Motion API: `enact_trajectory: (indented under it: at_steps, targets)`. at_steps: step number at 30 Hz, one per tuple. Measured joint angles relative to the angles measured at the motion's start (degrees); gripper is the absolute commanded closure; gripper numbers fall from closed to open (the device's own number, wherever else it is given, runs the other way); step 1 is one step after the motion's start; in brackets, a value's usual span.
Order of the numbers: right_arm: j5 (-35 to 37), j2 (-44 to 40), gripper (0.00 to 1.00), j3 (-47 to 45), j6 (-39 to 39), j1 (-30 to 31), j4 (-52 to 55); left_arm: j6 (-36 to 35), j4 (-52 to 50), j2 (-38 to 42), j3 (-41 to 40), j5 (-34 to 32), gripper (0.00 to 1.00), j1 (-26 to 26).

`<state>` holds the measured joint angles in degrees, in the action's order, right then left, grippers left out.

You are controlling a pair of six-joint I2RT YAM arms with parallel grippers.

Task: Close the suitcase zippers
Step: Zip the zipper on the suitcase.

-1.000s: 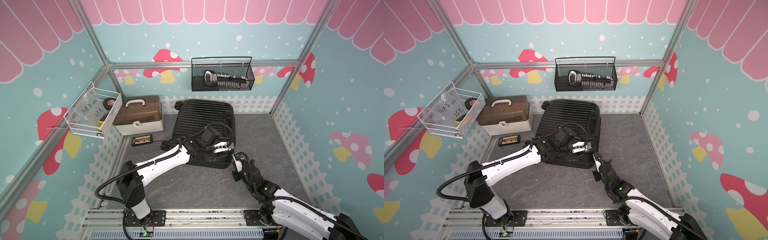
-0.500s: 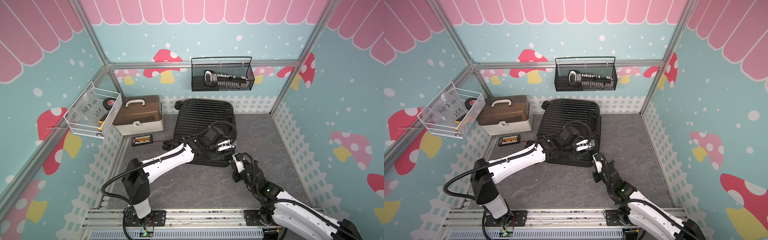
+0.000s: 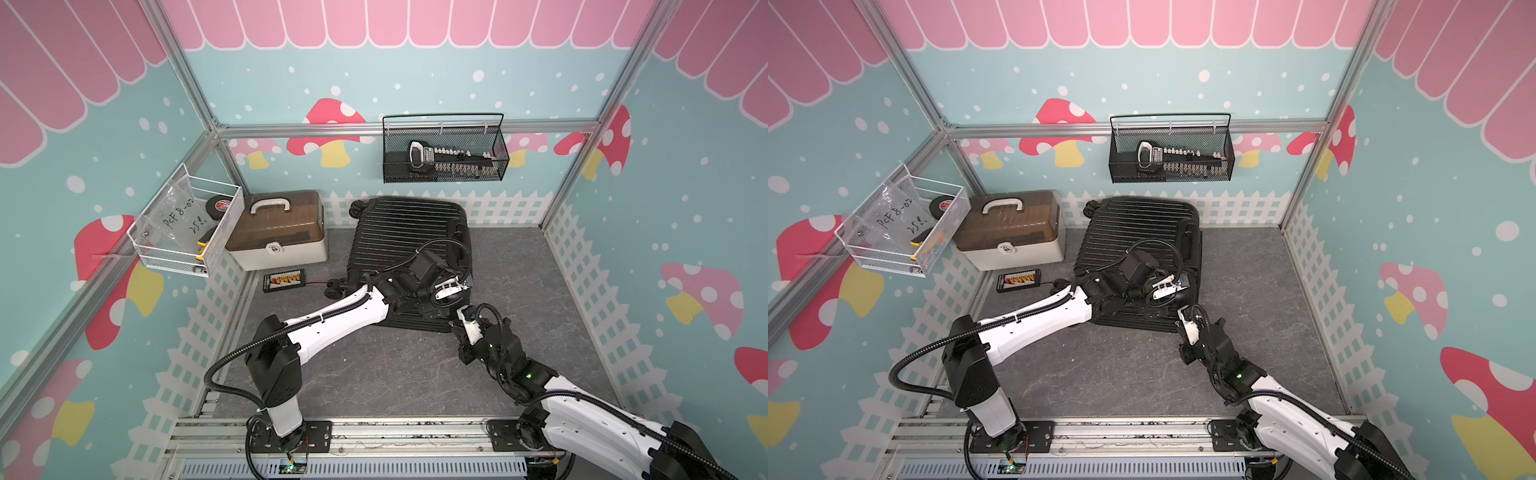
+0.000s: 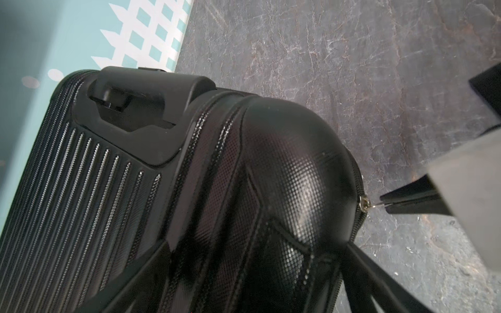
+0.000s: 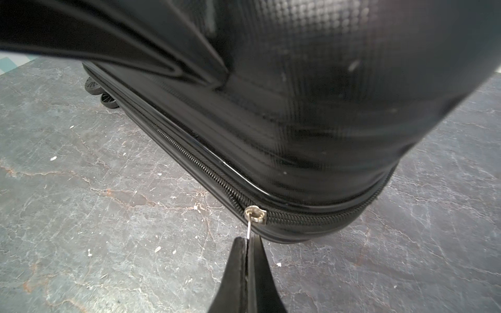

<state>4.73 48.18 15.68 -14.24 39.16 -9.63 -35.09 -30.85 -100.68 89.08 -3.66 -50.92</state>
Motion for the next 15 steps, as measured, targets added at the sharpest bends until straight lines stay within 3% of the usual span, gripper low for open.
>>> enact_trajectory:
  at_steps: [9, 12, 15]
  targets:
    - [1.57, 0.81, 1.00, 0.00, -0.66, 0.68, -0.15, 17.90, 2.03, 10.69, 0.35, 0.15, 0.05, 4.72]
    - [1.70, 1.31, 1.00, 0.00, -0.68, 0.70, -0.50, 24.90, 1.90, 15.72, 0.55, -1.88, 0.12, 9.27]
    - [1.70, 1.68, 1.00, 0.00, -0.66, 0.70, -0.72, 31.71, 1.33, 19.52, -0.20, -3.32, 0.27, 16.31]
